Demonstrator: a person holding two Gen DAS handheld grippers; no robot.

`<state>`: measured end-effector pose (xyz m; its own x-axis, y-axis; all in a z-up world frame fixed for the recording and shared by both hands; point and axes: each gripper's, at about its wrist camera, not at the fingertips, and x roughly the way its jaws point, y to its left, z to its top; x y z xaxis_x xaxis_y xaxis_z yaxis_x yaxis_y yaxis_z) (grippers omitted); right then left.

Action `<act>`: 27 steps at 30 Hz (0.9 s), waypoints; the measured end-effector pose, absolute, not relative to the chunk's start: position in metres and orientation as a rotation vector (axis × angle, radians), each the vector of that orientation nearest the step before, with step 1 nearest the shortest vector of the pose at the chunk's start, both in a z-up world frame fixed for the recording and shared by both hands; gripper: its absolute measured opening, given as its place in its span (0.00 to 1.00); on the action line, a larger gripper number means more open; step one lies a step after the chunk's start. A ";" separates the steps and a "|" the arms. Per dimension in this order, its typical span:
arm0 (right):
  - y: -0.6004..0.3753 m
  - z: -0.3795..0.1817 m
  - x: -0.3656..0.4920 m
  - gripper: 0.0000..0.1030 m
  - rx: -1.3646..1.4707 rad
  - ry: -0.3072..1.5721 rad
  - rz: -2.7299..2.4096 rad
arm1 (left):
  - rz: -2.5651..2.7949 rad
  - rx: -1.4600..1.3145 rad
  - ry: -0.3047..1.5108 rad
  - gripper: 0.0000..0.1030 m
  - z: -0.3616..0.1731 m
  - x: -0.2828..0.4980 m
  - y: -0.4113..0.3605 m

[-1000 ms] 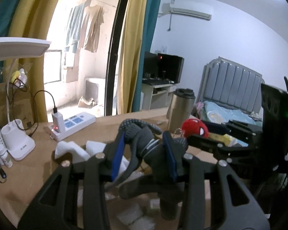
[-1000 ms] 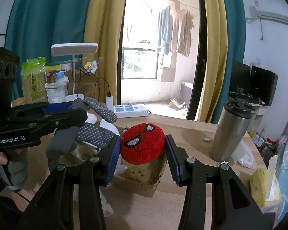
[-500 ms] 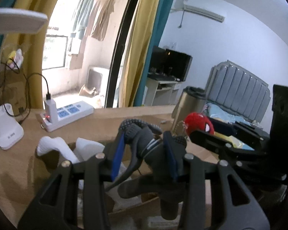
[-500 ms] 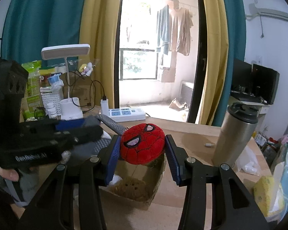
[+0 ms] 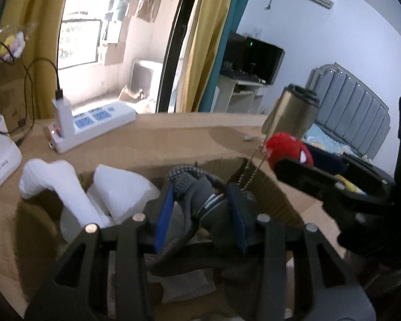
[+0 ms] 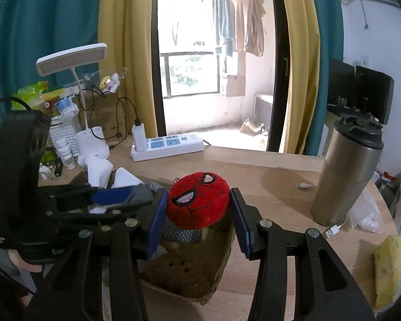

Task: Organize soft objects
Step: 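Carry the gloves and red plush ball into the box and release both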

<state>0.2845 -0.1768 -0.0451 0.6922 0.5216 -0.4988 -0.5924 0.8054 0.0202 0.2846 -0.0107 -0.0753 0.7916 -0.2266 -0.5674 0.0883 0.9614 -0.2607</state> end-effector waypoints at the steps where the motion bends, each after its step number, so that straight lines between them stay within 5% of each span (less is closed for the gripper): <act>1: -0.176 -0.047 0.287 0.47 -0.147 0.517 0.626 | -0.168 -0.228 0.647 0.45 -0.078 0.286 -0.011; 9: -0.170 -0.056 0.297 0.47 -0.136 0.557 0.621 | -0.154 -0.236 0.675 0.54 -0.074 0.287 -0.005; 13: -0.170 -0.056 0.298 0.49 -0.136 0.562 0.611 | -0.156 -0.240 0.654 0.68 -0.066 0.278 0.003; 27: -0.166 -0.043 0.271 0.54 -0.161 0.539 0.609 | -0.120 -0.229 0.567 0.72 -0.040 0.225 0.032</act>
